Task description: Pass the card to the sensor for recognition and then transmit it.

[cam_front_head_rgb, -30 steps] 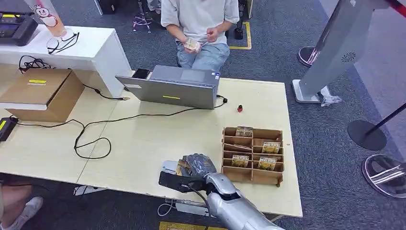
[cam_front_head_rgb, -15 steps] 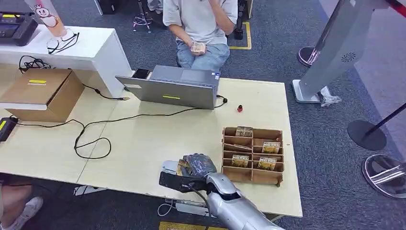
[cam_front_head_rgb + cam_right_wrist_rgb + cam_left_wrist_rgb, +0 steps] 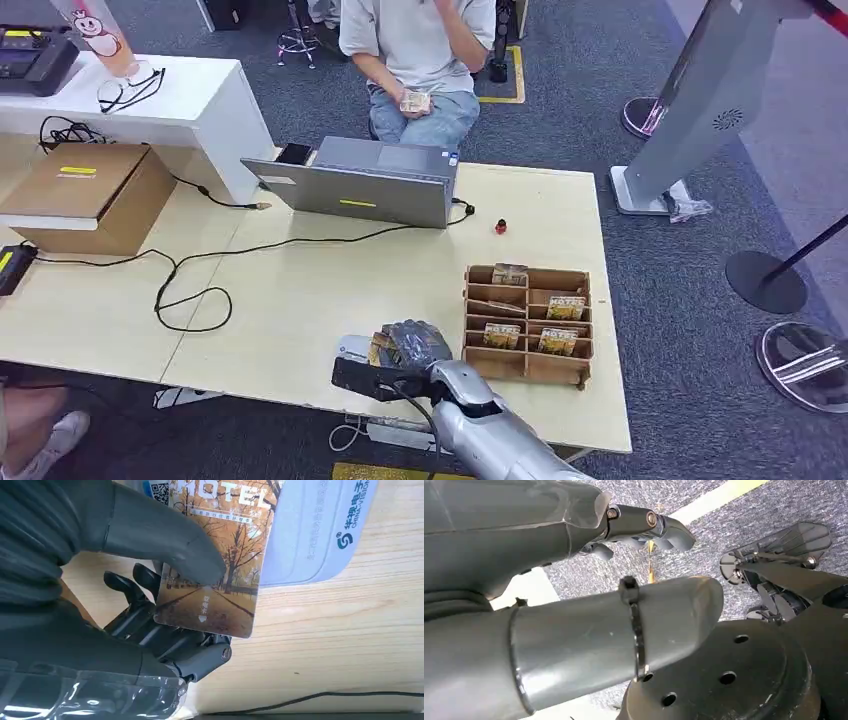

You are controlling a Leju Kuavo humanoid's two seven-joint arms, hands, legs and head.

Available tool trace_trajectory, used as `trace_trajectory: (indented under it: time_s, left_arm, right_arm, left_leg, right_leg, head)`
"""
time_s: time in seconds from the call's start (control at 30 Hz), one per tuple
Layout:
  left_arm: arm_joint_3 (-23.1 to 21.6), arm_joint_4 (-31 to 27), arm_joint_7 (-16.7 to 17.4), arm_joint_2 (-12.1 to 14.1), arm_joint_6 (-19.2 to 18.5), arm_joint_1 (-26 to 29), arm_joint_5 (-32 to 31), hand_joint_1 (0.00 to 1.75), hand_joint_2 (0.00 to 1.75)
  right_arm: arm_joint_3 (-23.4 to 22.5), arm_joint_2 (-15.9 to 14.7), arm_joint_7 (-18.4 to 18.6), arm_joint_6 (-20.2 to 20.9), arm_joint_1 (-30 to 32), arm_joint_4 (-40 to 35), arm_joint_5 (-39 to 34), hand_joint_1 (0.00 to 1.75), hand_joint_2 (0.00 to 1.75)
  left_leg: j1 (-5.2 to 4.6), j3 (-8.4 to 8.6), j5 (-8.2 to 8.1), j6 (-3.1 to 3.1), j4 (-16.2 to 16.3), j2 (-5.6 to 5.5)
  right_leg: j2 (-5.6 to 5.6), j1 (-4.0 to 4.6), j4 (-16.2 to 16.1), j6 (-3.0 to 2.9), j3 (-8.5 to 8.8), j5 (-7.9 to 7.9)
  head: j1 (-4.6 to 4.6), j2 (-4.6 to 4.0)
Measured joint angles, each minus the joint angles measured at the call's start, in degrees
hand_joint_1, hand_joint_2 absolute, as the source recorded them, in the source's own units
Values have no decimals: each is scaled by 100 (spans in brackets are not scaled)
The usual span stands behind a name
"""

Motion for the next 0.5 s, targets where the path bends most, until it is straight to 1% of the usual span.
trace_trajectory:
  time_s: [0.5]
  left_arm:
    - [0,0,20,-4,0,-10,0,0,0]
  right_arm:
    - [0,4,0,17,-1,9,4,175,175]
  left_leg:
    - [0,0,0,0,0,0]
  right_leg:
    - [0,0,0,0,0,0]
  head:
    - [0,0]
